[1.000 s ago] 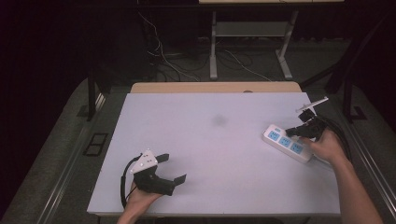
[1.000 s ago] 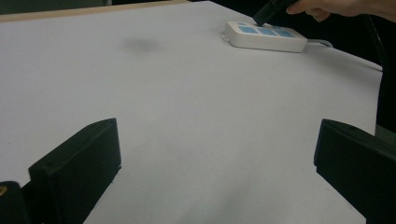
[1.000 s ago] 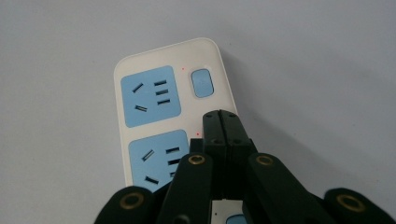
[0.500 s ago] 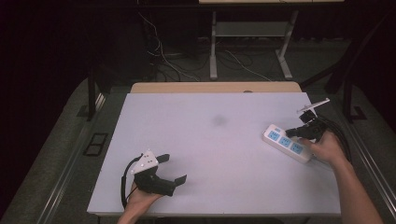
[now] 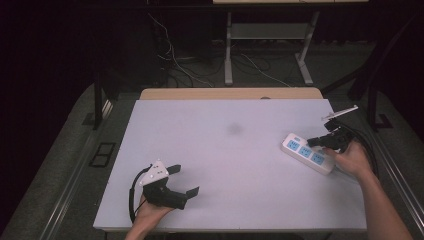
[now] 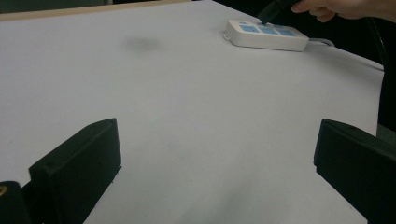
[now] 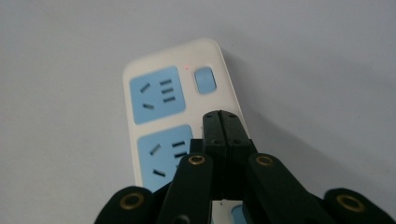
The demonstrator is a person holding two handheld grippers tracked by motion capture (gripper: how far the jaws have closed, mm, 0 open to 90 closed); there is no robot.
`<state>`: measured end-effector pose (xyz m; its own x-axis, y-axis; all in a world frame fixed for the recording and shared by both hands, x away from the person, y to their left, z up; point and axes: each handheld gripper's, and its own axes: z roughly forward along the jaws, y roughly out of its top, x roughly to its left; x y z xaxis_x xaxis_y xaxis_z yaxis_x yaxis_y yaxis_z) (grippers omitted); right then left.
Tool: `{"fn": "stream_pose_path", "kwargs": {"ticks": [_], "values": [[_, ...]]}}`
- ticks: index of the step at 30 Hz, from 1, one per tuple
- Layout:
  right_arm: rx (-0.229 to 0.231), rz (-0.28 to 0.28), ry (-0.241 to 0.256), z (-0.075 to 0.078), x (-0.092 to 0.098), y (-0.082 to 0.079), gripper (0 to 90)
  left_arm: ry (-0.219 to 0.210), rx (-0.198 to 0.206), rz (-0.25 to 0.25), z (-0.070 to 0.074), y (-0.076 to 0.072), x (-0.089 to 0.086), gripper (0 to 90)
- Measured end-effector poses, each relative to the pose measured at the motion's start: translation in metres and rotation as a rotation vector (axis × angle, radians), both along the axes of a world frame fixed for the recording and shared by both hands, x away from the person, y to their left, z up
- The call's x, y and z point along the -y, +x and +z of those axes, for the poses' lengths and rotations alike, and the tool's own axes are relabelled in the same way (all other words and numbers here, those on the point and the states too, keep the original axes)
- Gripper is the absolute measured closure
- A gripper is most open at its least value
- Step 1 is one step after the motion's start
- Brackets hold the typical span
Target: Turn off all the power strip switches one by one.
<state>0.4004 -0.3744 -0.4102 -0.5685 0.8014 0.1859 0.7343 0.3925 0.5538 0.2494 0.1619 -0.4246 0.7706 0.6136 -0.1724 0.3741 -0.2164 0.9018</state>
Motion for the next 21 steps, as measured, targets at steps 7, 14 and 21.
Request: {"fn": "stream_pose_path", "kwargs": {"ticks": [7, 14, 21], "values": [[-0.001, 0.008, -0.009, 0.002, -0.002, 0.0, 90.0, -0.001, -0.003, -0.001, 0.0, 0.0, 0.0, 0.0], [0.006, 0.011, -0.003, 0.008, -0.004, 0.0, 90.0, -0.001, -0.003, -0.003, 0.0, 0.0, 0.0, 0.0], [0.014, 0.01, 0.0, 0.02, -0.006, 0.003, 90.0, -0.002, 0.0, -0.002, 0.0, 0.0, 0.0, 0.0]]}}
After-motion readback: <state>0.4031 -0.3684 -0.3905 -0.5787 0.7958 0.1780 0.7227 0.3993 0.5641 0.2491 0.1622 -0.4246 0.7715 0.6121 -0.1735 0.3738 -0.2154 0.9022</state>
